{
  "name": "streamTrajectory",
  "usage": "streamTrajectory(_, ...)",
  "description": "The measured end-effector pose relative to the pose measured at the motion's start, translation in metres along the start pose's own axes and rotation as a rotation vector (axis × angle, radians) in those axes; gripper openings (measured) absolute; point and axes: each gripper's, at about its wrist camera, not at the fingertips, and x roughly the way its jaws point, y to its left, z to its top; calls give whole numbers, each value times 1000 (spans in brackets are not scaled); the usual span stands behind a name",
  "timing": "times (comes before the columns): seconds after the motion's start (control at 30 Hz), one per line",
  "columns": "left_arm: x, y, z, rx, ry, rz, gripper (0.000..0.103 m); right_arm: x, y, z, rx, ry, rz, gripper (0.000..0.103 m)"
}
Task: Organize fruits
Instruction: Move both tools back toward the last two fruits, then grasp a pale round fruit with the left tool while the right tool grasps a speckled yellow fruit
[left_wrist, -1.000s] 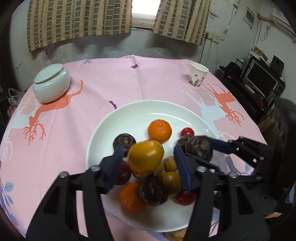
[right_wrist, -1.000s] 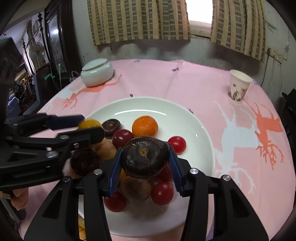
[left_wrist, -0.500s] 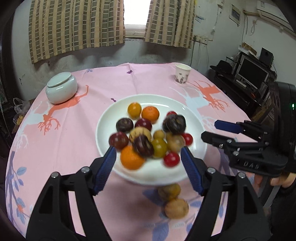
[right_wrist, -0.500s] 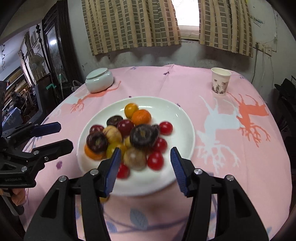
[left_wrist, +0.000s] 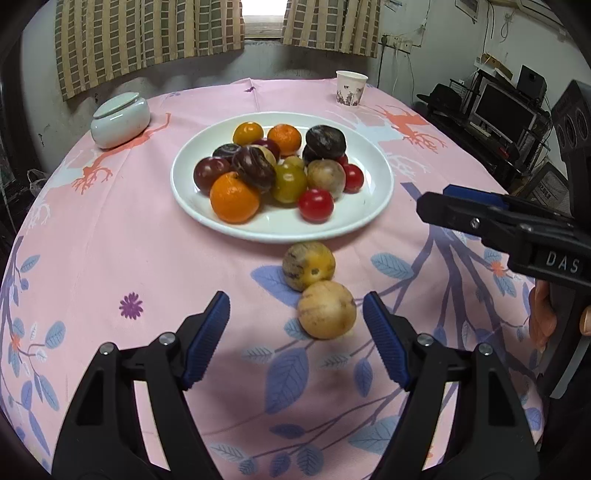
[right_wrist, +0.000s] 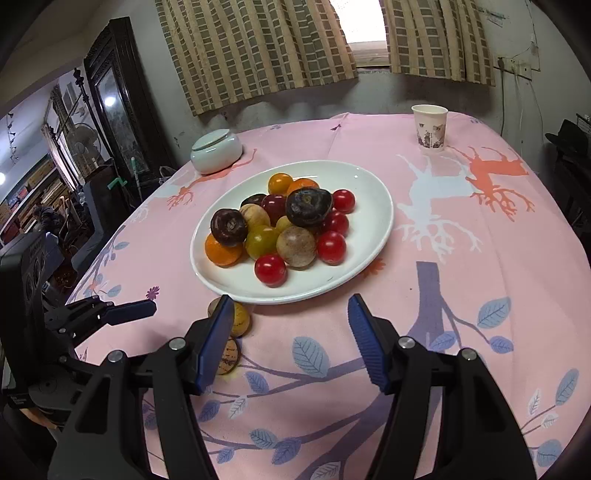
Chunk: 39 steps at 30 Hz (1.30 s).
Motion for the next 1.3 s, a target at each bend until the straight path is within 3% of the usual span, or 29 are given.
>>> streamTrajectory(0.33,31,-16,-7,25,73,-7,77,7,-9,-4,21,31,42,64)
streamTrajectory(0.43,43,-13,-9,12,97,-10,70,8,-10,-5,18,34,37,64)
streamTrajectory(0.5,44,-12,-8,8,84,-4,64,10,-10,-5,14,42,35,64)
streamTrajectory(1.1,45,-14,-6,26,66,-28,55,25,-8,-12,-2,101,17,64)
streamTrajectory(1.2,44,-17,-6,39,55,-54,43,25,-7,-12,-6,103,16,64)
streamTrajectory(1.3,43,-24,-8,78,48,-44,43,27,-7,-13,-7,112,16,64)
